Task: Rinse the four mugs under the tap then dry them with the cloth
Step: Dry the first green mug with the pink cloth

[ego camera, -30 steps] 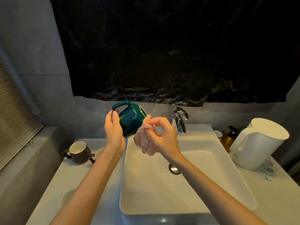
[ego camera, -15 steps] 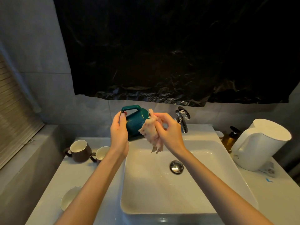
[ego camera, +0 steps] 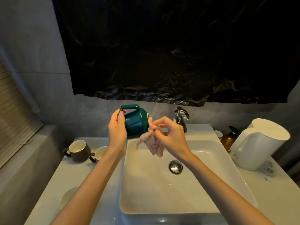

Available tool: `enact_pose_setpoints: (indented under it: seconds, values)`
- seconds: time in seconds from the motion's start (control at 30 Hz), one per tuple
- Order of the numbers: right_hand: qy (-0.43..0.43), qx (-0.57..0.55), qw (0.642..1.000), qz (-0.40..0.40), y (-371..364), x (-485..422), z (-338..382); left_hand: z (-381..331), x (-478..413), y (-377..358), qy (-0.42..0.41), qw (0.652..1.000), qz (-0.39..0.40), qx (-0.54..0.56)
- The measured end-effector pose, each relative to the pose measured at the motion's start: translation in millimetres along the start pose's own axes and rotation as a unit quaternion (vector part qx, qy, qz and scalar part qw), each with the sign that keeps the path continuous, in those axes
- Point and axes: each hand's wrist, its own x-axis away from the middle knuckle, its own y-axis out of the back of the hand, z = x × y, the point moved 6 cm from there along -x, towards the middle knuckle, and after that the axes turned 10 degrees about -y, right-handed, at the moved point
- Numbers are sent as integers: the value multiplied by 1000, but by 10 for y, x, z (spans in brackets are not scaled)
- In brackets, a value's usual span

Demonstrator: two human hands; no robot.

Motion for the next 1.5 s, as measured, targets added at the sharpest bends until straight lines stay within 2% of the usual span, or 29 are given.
enact_pose_setpoints:
  seconds: [0.1, 0.2, 0.27, 0.4, 0.5, 0.63, 0.73, 0.87, 0.97, 1.0, 1.03, 1.07, 1.1, 1.13, 1.2, 1.27, 1.33, 1.5]
  values:
    - [-17, -30, 997, 69, 85, -18, 16, 46, -23, 54, 11, 1000, 13, -15]
    - [-132, -85, 987, 31, 268, -141, -95, 69, -16, 57, 18, 999, 39, -24]
    - [-188, -97, 975, 70, 303, -171, -159, 57, -4, 49, 16, 998, 54, -32]
    - [-155, 42, 966, 202, 149, -75, -209, -27, 15, -26, -8, 993, 109, -46]
    - [-127, 96, 962, 223, -53, -23, -257, -135, 72, -125, -39, 985, 159, -52]
    - [-96, 54, 979, 173, -119, -49, -244, -217, 115, -190, -56, 981, 181, -36]
    - [-67, 66, 985, 142, -98, -27, -223, -230, 112, -211, -45, 978, 202, -28]
    - [20, 152, 988, 24, 19, 6, -105, -243, 110, -201, -56, 968, 239, -46]
    - [103, 235, 964, -69, 120, 4, -2, -217, 83, -143, -95, 961, 231, -115]
    - [124, 254, 955, -90, 152, -2, 21, -190, 77, -85, -79, 970, 191, -124]
    - [142, 270, 946, -108, 187, -3, 39, -144, 86, -22, -26, 984, 144, -98]
    - [158, 286, 937, -123, 216, -2, 42, -83, 118, 1, 62, 991, 116, -28]
    - [171, 300, 928, -136, 242, 2, 41, -21, 169, -27, 158, 978, 117, 68]
    - [184, 313, 920, -146, 262, 11, 40, -7, 241, -84, 246, 946, 134, 160]
    - [207, 334, 906, -159, 277, 36, 31, -60, 347, -161, 358, 878, 183, 261]
    - [231, 347, 893, -169, 276, 64, 8, -109, 395, -215, 414, 831, 225, 297]
    - [253, 358, 881, -177, 277, 89, -26, -124, 407, -247, 443, 807, 245, 304]
    - [294, 384, 861, -160, 224, 127, -40, -102, 390, -260, 449, 817, 256, 257]
